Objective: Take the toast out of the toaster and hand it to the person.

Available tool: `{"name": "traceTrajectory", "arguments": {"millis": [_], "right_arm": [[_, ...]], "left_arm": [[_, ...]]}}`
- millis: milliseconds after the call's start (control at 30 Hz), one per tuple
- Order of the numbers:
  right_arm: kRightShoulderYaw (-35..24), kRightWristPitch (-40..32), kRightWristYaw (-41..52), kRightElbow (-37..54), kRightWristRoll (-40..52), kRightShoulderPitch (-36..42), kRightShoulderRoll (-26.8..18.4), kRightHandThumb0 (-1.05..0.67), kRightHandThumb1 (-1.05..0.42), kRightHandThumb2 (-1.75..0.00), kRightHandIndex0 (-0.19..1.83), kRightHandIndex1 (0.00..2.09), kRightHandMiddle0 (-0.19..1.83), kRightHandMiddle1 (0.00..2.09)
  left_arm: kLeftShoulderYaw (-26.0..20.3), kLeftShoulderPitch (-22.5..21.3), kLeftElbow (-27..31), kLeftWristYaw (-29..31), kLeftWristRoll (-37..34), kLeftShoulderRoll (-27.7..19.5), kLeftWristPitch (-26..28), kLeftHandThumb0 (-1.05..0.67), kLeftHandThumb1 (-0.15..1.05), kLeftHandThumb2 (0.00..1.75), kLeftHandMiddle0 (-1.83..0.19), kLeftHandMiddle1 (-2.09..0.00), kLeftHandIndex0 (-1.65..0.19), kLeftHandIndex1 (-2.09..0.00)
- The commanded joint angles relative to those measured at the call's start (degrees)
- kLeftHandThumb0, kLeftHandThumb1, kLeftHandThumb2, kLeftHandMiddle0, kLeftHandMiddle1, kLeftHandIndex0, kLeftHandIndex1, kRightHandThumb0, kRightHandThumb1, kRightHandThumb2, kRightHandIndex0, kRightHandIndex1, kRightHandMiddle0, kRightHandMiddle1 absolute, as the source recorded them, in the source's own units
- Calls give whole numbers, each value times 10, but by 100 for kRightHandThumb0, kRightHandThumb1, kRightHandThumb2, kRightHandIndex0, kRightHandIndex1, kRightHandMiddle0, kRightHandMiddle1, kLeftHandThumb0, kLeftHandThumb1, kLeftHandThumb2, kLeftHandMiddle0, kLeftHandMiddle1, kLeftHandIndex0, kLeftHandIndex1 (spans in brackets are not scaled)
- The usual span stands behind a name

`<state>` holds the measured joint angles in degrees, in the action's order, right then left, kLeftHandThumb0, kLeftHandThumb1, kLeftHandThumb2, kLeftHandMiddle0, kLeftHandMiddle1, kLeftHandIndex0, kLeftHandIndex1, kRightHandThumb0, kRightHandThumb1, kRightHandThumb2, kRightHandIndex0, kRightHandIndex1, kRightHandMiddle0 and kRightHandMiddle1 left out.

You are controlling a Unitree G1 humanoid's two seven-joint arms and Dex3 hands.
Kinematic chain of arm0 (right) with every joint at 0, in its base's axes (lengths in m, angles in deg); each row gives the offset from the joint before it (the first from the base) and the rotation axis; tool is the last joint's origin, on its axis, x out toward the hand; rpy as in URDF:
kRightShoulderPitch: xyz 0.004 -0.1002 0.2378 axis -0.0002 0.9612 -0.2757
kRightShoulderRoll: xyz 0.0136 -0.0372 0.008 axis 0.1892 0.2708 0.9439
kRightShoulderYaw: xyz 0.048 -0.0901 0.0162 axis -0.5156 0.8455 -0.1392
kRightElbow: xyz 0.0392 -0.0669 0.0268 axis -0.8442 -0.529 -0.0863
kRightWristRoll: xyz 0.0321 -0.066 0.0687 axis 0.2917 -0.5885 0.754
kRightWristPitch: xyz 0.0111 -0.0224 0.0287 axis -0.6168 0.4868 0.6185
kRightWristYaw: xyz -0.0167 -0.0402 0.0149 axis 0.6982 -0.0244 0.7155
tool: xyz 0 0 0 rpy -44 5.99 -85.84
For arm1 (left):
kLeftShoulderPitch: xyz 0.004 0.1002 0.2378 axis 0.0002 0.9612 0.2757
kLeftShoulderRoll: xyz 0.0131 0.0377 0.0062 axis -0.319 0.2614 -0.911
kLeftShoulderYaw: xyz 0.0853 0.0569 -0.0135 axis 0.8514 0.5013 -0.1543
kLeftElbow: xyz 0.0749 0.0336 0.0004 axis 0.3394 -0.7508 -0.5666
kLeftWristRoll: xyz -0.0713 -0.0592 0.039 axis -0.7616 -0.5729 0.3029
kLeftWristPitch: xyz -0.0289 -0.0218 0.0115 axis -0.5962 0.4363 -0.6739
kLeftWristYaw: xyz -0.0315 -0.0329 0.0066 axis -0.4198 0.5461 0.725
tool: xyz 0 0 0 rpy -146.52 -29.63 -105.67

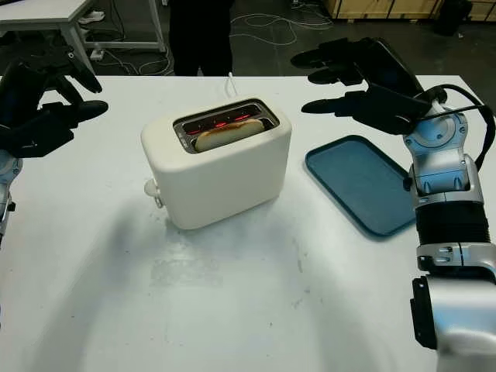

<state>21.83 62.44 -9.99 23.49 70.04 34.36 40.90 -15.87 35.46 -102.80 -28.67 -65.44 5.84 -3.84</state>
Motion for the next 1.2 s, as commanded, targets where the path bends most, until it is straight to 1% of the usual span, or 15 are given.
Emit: {"name": "traceTrajectory", "arguments": {"millis": [0, 233, 467, 767, 900, 1167], "right_arm": [[2, -10, -4, 7, 1, 8, 2, -58, -77, 0, 88, 1, 80, 0], [2, -4, -3, 6, 3, 8, 1, -60, -77, 0, 88, 1, 80, 0], [2, 7, -7, 1, -2, 9, -1, -55, -77, 0, 88, 1, 80, 0], [3, 0, -6, 6, -1, 10, 2, -57, -77, 0, 88, 0, 80, 0], [5, 11, -9, 1, -5, 8, 1, -56, -77, 0, 89, 1, 81, 0], [4, 3, -5, 2, 2, 9, 1, -56, -76, 0, 89, 1, 81, 0]], "left_arm": [[-2, 5, -4, -3, -2, 0, -1, -105, 92, 16, -72, -142, -59, -143], [-2, 6, -3, -5, -1, 1, -2, -105, 92, 16, -72, -142, -60, -143], [-1, 6, -3, -3, -1, 0, 3, -105, 92, 15, -73, -142, -60, -143], [-3, 8, 4, 2, -3, -2, 10, -105, 92, 15, -71, -142, -59, -143], [-4, 8, 1, 0, -3, -3, 5, -105, 92, 17, -72, -142, -59, -143], [-2, 6, -3, -2, -2, -1, 2, -105, 92, 16, -72, -142, -60, -143]]}}
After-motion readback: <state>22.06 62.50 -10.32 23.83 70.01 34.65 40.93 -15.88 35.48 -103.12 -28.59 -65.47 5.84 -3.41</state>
